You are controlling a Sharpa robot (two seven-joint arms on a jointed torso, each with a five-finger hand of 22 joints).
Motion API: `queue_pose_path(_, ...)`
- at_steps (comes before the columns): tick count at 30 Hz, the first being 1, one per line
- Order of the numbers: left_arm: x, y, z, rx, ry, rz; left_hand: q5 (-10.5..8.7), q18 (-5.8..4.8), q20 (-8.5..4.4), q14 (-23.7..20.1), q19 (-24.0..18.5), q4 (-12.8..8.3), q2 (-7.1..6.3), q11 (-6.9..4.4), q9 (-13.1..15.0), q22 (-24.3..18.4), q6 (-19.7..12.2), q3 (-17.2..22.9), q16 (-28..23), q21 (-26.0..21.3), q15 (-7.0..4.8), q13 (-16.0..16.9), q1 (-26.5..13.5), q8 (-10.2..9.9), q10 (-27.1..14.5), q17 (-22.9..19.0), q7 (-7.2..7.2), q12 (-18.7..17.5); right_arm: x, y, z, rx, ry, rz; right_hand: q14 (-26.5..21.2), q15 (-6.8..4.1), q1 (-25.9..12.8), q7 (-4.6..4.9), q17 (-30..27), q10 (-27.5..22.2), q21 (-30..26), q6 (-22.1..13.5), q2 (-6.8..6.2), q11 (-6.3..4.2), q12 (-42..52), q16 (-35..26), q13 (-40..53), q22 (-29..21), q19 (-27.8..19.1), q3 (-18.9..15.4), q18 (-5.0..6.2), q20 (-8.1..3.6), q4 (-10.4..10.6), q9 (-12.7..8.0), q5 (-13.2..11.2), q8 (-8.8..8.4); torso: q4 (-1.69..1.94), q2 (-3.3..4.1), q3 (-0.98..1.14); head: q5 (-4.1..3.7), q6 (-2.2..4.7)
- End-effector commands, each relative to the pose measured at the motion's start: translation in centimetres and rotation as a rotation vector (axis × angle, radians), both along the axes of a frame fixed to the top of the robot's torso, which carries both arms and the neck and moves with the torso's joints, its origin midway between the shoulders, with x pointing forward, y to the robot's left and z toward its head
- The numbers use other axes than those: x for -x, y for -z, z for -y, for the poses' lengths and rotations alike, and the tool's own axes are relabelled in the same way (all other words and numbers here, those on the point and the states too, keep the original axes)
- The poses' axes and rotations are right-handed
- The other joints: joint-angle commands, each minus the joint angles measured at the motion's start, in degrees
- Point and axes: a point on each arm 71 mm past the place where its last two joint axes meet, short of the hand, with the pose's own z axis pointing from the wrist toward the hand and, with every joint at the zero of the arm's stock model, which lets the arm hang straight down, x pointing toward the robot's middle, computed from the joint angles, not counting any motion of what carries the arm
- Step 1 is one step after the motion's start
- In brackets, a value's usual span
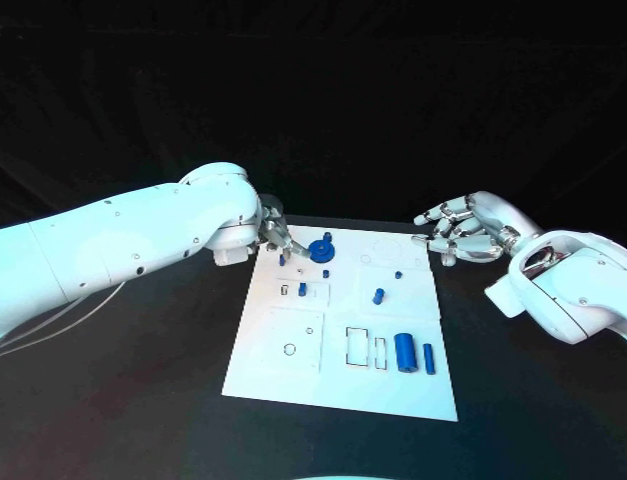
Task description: Assemble the parts on the task board
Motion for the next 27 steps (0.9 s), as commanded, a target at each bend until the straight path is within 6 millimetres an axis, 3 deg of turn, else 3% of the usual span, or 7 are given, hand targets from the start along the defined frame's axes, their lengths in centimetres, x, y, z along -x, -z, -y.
queue_pose_path(1, -1.0, -1.2, -0.8, -0.002, -0.069, 0.044, 0.20, 0.70, 0.18, 5.5, -0.3, 0.0, -0.03, 0.32, -0.4, -0.4, -0.7, -0.4, 0.0, -0.3, 0.54, -1.2, 0.9, -0.5, -1.0, 13.3, 0.27, -1.0, 0.0, 0.1, 0.1, 0.001, -0.003, -0.001, -0.1, 0.10, -0.5, 0.19, 0.1, -0.5, -0.2, -0.1, 0.05, -0.04, -0.3, -0.2, -0.1, -0.1, 0.2, 0.1, 0.25, 0.40, 0.2, -0.1, 0.3, 0.32, 0.05, 0.04, 0.05, -0.06, 0.32)
queue_pose_path(8, -2.6, -1.5, -1.3, -0.012, -0.109, 0.069, 0.22, 0.66, 0.40, 5.6, -0.1, 0.0, 0.48, 0.53, -0.9, -0.2, -0.9, -0.5, 0.0, -0.3, 0.75, -1.3, 1.7, -0.9, -1.4, 13.4, 0.50, -1.1, -0.1, 0.0, 0.0, -0.001, -0.005, 0.001, 0.0, 0.09, -0.4, 0.17, 0.1, -0.4, -0.3, 0.0, 0.14, -0.07, -0.3, -0.3, -0.1, -0.1, 0.2, 0.1, 0.26, 0.40, 0.2, -0.1, 0.4, 0.36, 0.09, 0.13, -0.11, 0.17, 0.34)
queue_pose_path(14, -3.4, -0.2, -1.5, -0.038, -0.120, 0.042, 0.19, 0.58, 0.45, 5.6, 0.1, 0.1, 0.42, 0.57, -1.0, 0.2, -0.9, -0.7, 0.1, -0.1, 0.79, -1.1, 1.5, -0.9, -1.3, 13.5, 0.54, -0.8, -0.1, 0.0, -0.1, -0.001, -0.006, 0.001, 0.0, 0.09, -0.4, 0.17, 0.1, -0.4, -0.3, 0.0, 0.14, -0.07, -0.3, -0.4, -0.2, -0.2, 0.2, 0.1, 0.26, 0.40, 0.2, -0.1, 0.5, 0.36, 0.02, 0.14, -0.20, 0.44, 0.05)
queue_pose_path(18, -3.7, 0.8, -1.6, -0.054, -0.126, 0.023, 0.19, 0.58, 0.47, 5.5, 0.1, 0.1, 0.34, 0.59, -1.1, 0.3, -0.9, -0.9, 0.0, -0.1, 0.81, -1.2, 1.5, -0.9, -1.4, 13.4, 0.56, -0.9, 0.0, 0.0, -0.1, -0.001, -0.008, 0.001, 0.1, 0.07, -0.4, 0.16, 0.1, -0.4, -0.4, -0.1, 0.19, -0.09, -0.3, -0.5, -0.3, -0.2, 0.3, 0.2, 0.27, 0.39, 0.2, -0.1, 0.8, 0.41, 0.05, 0.24, -0.37, 0.69, -0.02)
queue_pose_path(23, -4.0, 2.1, -1.6, -0.067, -0.131, 0.005, 0.20, 0.60, 0.51, 5.5, 0.1, 0.1, 0.24, 0.63, -1.2, 0.2, -1.0, -1.1, 0.0, -0.1, 0.85, -1.2, 1.6, -1.1, -1.4, 13.3, 0.61, -0.8, 0.0, 0.0, -0.2, -0.001, -0.011, 0.002, 0.2, 0.04, -0.3, 0.15, 0.2, -0.4, -0.7, -0.1, 0.17, -0.11, -0.3, -0.9, -0.6, -0.4, 0.5, 0.3, 0.28, 0.38, 0.1, -0.1, 1.9, 0.49, 0.01, 0.30, -0.43, 0.65, -0.10)
queue_pose_path(27, -4.1, 2.7, -1.5, -0.071, -0.129, -0.005, 0.20, 0.60, 0.51, 5.5, 0.1, 0.1, 0.24, 0.64, -1.2, 0.2, -1.0, -1.1, 0.0, -0.1, 0.85, -1.2, 1.6, -1.1, -1.4, 13.3, 0.61, -0.8, 0.0, 0.0, -0.3, -0.001, -0.013, 0.002, 0.2, 0.04, -0.3, 0.15, 0.2, -0.4, -0.7, -0.1, 0.17, -0.11, -0.3, -0.9, -0.6, -0.4, 0.5, 0.3, 0.28, 0.38, 0.1, -0.1, 1.9, 0.49, -0.01, 0.46, -0.61, 0.58, -0.09)
